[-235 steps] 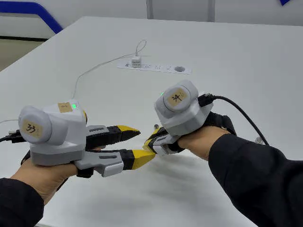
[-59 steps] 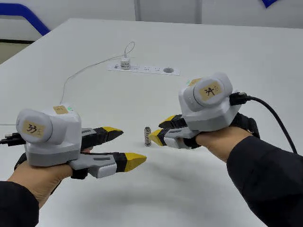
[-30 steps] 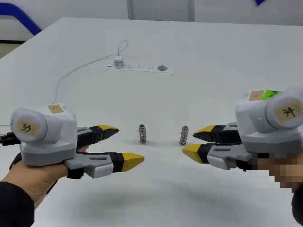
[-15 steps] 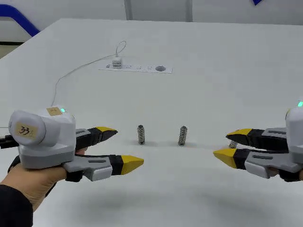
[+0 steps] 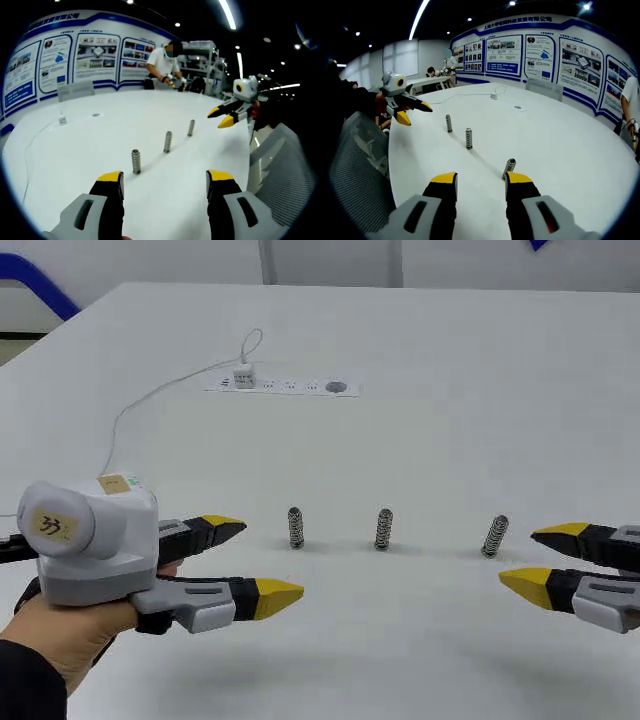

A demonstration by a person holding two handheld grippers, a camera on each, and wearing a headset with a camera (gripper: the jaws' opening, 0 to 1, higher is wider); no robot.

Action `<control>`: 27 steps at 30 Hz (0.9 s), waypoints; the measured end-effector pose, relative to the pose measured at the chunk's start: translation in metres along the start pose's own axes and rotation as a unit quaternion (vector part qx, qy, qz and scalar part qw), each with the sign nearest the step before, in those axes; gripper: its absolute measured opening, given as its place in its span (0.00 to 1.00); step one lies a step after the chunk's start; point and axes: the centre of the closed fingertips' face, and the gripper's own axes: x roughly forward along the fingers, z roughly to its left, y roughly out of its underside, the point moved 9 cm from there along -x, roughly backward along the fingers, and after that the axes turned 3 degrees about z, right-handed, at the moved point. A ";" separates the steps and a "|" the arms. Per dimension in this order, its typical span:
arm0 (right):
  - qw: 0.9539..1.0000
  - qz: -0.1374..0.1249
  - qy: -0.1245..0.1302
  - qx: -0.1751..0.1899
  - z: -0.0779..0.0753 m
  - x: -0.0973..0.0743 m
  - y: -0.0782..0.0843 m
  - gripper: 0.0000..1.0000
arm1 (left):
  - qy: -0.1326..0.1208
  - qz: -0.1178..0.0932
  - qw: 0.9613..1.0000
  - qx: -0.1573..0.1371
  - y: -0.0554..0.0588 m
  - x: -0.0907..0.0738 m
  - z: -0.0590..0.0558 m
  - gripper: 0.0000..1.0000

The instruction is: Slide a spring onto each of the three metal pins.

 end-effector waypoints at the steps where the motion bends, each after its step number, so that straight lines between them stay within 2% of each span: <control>1: 1.000 -0.001 -0.001 -0.001 -0.001 -0.001 0.002 0.41 | 0.000 0.000 1.000 0.000 0.000 0.000 0.000 0.68; 10: 1.000 -0.002 -0.001 -0.017 -0.007 -0.004 0.011 0.50 | 0.001 0.000 1.000 -0.003 0.002 -0.001 0.001 0.69; 27: 1.000 -0.011 0.000 0.000 -0.012 -0.011 0.017 0.55 | 0.005 0.004 1.000 -0.003 0.004 -0.001 0.002 0.72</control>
